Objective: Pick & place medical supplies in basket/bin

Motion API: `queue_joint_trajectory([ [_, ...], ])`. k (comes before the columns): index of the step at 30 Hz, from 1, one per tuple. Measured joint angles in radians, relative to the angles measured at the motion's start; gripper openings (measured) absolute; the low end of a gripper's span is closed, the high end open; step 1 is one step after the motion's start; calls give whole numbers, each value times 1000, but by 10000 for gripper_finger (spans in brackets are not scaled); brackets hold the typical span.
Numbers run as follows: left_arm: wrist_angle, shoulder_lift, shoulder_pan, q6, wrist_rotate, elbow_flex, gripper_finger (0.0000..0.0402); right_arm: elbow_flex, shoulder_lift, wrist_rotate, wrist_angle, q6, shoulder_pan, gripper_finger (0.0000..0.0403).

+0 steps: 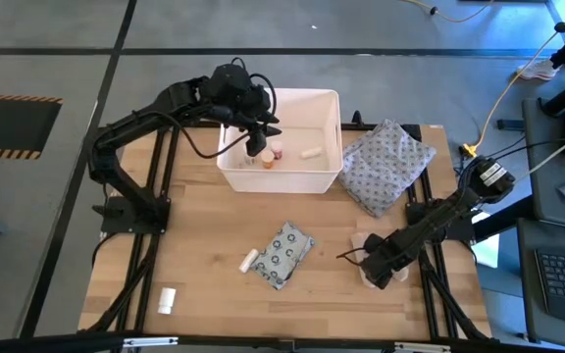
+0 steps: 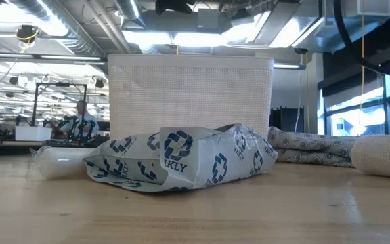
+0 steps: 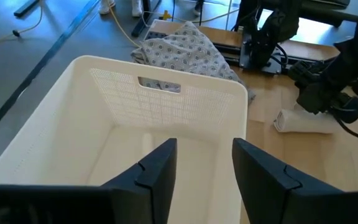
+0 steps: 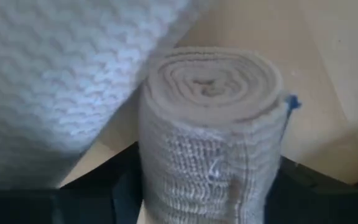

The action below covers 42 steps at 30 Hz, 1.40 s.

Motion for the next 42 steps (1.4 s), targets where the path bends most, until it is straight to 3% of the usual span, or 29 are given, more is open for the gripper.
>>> queue_joint_trajectory([
  [7, 4, -23, 0, -5, 0, -2, 148, 61, -4, -39, -69, -74, 1, 160],
  [13, -5, -135, 0, -4, -6, -1, 145, 176, -58, -39, -213, -74, -8, 146],
  [16, -5, -191, -1, 9, -26, -4, 145, 245, -102, 46, -201, -91, -18, 149],
  [19, 18, -253, -7, 12, -28, -54, 145, 318, -147, 216, -167, -179, -37, 149],
  [22, 22, -328, -8, 12, -38, -155, 145, 395, -184, 372, -159, -290, -71, 150],
  [26, 116, -472, -7, 0, -54, -357, 145, 514, -205, 465, -158, -464, -154, 150],
  [36, 365, -865, -7, -140, -51, -875, 145, 820, -200, 474, -28, -1062, -504, 150],
  [42, 383, -1022, -8, -249, -52, -1070, 145, 972, -105, 417, 63, -1212, -719, 150],
])
